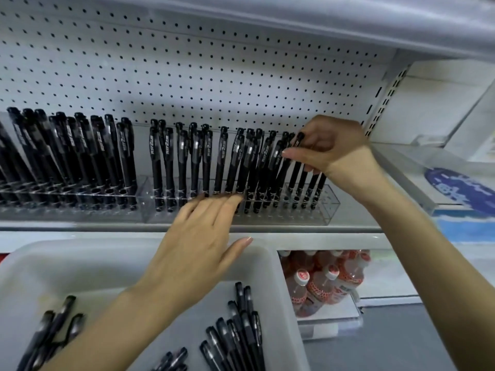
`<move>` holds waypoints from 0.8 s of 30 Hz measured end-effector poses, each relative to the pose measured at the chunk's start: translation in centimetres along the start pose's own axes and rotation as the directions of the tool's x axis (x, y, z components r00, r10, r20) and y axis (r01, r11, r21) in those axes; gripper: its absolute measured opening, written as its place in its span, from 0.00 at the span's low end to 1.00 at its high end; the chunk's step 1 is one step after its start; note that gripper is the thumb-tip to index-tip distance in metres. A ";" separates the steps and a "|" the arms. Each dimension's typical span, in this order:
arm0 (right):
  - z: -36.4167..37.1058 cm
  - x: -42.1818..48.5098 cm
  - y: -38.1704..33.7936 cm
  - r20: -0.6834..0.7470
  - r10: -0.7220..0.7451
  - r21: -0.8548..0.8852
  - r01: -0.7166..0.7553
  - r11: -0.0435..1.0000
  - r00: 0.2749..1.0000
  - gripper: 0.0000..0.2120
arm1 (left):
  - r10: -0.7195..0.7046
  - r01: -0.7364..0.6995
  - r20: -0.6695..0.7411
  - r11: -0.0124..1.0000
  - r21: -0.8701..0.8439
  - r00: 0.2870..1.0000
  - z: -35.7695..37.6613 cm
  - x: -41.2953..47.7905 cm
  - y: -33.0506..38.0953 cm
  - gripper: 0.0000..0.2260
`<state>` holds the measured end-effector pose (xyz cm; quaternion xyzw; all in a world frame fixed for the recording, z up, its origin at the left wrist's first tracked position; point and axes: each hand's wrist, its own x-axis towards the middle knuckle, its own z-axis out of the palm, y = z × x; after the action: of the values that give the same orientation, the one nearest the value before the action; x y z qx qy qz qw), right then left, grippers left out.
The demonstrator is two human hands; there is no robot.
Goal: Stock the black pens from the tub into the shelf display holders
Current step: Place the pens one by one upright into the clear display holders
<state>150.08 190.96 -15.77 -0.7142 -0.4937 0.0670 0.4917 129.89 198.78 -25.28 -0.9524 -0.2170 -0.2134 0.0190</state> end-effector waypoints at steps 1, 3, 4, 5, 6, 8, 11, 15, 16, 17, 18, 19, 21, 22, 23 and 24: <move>-0.1 0.1 -0.1 0.020 0.004 -0.019 -0.003 1.000 1.000 0.11 | -0.002 0.002 -0.007 1.000 -0.002 1.000 0.1 0.0 0.0 0.25; -0.3 0.3 -0.4 0.057 0.014 -0.056 -0.011 0.998 0.998 0.14 | -0.005 0.005 -0.015 1.000 -0.002 1.000 0.2 0.0 0.1 0.25; -0.5 0.4 -0.5 0.073 0.022 -0.063 -0.017 0.998 0.997 0.13 | -0.006 0.006 -0.019 1.000 -0.004 1.000 0.3 0.0 0.2 0.25; -0.6 0.5 -0.5 0.086 0.031 -0.065 -0.026 0.998 0.996 0.12 | -0.006 0.006 -0.024 1.000 -0.011 1.000 0.3 0.0 0.2 0.25; -0.7 0.7 -0.5 0.096 0.042 -0.068 -0.035 0.997 0.994 0.11 | -0.006 0.005 -0.029 1.000 -0.016 1.000 0.3 0.0 0.2 0.25; -0.8 0.8 -0.4 0.105 0.060 -0.072 -0.053 0.996 0.993 0.11 | -0.004 0.004 -0.032 1.000 -0.012 0.999 0.3 0.0 0.2 0.24; -1.0 1.0 -0.5 0.115 0.079 -0.049 -0.074 0.996 0.990 0.09 | -0.007 0.007 -0.023 1.000 0.000 1.000 0.4 -0.1 0.2 0.25; -1.1 1.2 -0.9 0.160 0.099 -0.048 -0.093 0.995 0.982 0.10 | -0.007 0.007 -0.020 1.000 0.002 1.000 0.5 0.0 0.1 0.25; -1.1 1.3 -0.9 0.169 0.107 -0.054 -0.099 0.994 0.980 0.11 | -0.006 0.006 -0.020 1.000 -0.001 1.000 0.6 0.0 0.1 0.25; -1.1 1.4 -1.0 0.174 0.117 -0.058 -0.109 0.992 0.978 0.13 | -0.006 0.005 -0.018 1.000 -0.002 1.000 0.6 0.0 0.1 0.25; -1.1 1.4 -1.1 0.177 0.126 -0.063 -0.116 0.991 0.976 0.14 | -0.005 0.005 -0.016 1.000 -0.002 1.000 0.6 0.0 0.1 0.25; -1.1 1.5 -1.1 0.181 0.130 -0.071 -0.118 0.990 0.975 0.15 | -0.005 0.005 -0.015 1.000 0.001 1.000 0.6 0.0 0.1 0.25; -1.0 1.6 -1.2 0.189 0.128 -0.088 -0.113 0.990 0.974 0.16 | -0.007 0.007 -0.014 1.000 0.000 1.000 0.6 -0.1 0.1 0.25; -1.0 1.6 -1.3 0.192 0.128 -0.096 -0.111 0.989 0.973 0.15 | -0.007 0.007 -0.015 1.000 -0.005 1.000 0.6 -0.1 0.1 0.25; -1.0 1.6 -1.3 0.197 0.128 -0.104 -0.109 0.989 0.972 0.14 | -0.008 0.008 -0.017 1.000 -0.008 1.000 0.6 0.0 0.1 0.24; -1.0 1.7 -1.3 0.199 0.131 -0.111 -0.110 0.988 0.971 0.13 | -0.008 0.007 -0.019 1.000 -0.009 1.000 0.6 0.0 0.1 0.24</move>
<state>150.66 191.65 -13.58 -0.7557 -0.5004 0.1456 0.3968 130.15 198.75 -25.85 -0.9496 -0.2195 -0.2232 0.0160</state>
